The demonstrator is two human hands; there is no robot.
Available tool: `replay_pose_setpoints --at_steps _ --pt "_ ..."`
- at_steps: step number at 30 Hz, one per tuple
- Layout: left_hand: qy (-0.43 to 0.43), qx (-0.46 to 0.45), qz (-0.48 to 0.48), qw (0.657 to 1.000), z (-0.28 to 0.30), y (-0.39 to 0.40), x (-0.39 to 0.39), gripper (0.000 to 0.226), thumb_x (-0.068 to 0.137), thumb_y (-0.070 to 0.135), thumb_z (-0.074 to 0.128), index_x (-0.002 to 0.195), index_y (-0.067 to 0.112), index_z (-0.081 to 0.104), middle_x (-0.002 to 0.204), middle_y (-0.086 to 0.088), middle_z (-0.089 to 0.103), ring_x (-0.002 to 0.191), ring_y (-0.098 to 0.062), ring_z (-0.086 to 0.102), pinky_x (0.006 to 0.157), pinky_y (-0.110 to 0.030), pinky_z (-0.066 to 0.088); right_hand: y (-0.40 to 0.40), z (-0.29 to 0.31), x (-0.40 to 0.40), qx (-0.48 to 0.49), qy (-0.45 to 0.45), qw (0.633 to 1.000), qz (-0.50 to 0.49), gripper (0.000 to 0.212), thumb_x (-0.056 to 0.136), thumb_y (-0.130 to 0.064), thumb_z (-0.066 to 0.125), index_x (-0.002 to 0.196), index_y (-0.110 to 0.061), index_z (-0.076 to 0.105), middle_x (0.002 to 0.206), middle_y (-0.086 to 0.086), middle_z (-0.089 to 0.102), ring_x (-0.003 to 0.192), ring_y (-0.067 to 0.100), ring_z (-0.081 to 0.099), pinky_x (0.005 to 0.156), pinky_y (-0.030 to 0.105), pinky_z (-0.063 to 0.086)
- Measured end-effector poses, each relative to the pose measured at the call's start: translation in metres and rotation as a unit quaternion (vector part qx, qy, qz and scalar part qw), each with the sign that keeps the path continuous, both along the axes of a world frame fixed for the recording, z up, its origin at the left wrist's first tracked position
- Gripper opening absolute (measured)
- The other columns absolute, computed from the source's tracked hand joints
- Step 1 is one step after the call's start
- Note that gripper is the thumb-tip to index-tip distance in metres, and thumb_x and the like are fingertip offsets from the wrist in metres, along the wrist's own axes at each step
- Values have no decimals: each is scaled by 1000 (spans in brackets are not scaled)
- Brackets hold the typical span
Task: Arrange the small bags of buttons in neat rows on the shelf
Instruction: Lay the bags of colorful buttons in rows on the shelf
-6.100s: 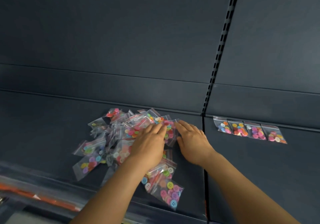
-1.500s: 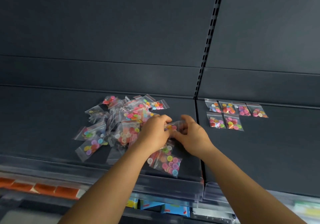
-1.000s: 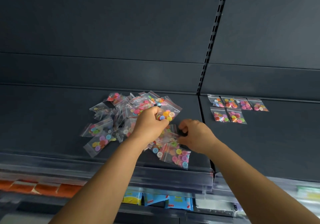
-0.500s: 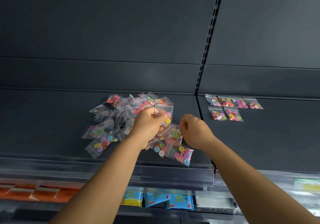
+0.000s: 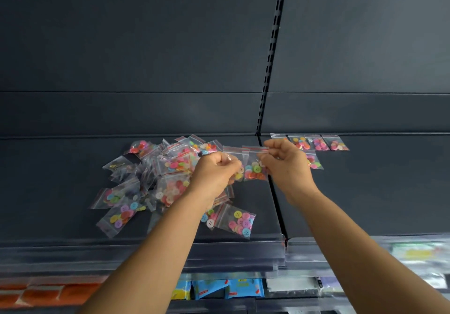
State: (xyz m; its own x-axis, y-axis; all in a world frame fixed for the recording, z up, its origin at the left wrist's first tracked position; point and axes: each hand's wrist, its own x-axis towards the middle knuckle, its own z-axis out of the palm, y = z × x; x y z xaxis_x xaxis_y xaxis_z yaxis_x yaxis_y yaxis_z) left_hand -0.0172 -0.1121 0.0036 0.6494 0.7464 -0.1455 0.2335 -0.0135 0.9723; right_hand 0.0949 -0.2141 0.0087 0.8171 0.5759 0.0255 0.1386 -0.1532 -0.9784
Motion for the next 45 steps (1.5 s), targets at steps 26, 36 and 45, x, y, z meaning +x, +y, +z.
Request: replay_pose_setpoints --at_steps 26,36,45 --pt "115 211 -39 970 -17 -117 201 13 92 20 54 99 13 62 91 1 67 79 -14 61 64 -26 48 -124 -32 195 -136 -28 986 -91 9 87 -14 58 82 -19 63 80 0 71 74 22 70 71 45 59" --pt "211 463 -113 853 -29 -128 212 39 97 25 49 136 18 48 133 4 47 126 -17 34 102 -28 33 -140 -44 212 -294 -256 917 87 24 84 -21 64 108 -23 66 104 -1 51 105 22 51 84 30 44" --pt "223 483 -161 831 -46 -132 214 35 98 14 46 132 15 54 131 1 56 120 -19 46 93 -27 40 -135 -45 210 -296 -303 901 95 21 94 -29 53 99 -18 70 112 1 56 107 21 48 83 28 43"
